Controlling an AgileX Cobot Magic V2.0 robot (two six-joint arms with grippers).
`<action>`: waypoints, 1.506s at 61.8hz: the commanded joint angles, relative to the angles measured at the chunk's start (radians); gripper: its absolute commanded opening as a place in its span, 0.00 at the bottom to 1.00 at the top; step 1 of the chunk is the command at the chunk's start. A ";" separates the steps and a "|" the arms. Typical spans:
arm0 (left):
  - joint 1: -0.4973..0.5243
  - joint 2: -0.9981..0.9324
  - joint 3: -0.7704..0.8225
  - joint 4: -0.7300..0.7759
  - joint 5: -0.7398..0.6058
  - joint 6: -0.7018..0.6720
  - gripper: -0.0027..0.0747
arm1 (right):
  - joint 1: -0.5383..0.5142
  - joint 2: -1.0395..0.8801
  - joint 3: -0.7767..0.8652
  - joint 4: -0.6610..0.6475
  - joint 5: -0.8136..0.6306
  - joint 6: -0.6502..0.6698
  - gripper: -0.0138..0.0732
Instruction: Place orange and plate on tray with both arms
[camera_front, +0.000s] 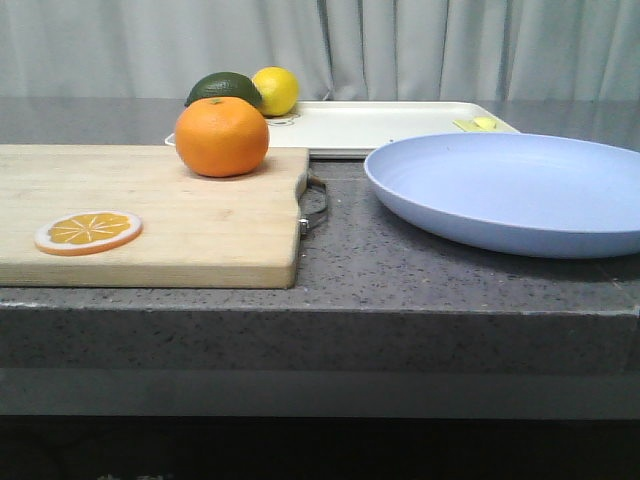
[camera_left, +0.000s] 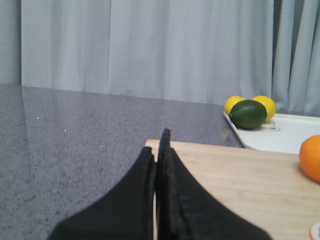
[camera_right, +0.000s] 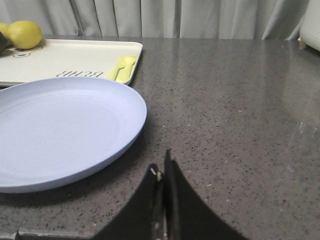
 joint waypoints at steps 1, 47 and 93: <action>-0.001 0.060 -0.114 -0.009 -0.044 0.000 0.01 | -0.006 0.113 -0.109 -0.006 -0.053 0.003 0.09; -0.001 0.655 -0.468 -0.009 0.009 0.000 0.01 | -0.005 0.519 -0.408 -0.006 -0.115 0.003 0.17; -0.001 0.655 -0.468 -0.026 -0.015 0.000 0.82 | -0.005 0.519 -0.408 -0.006 -0.122 0.002 0.85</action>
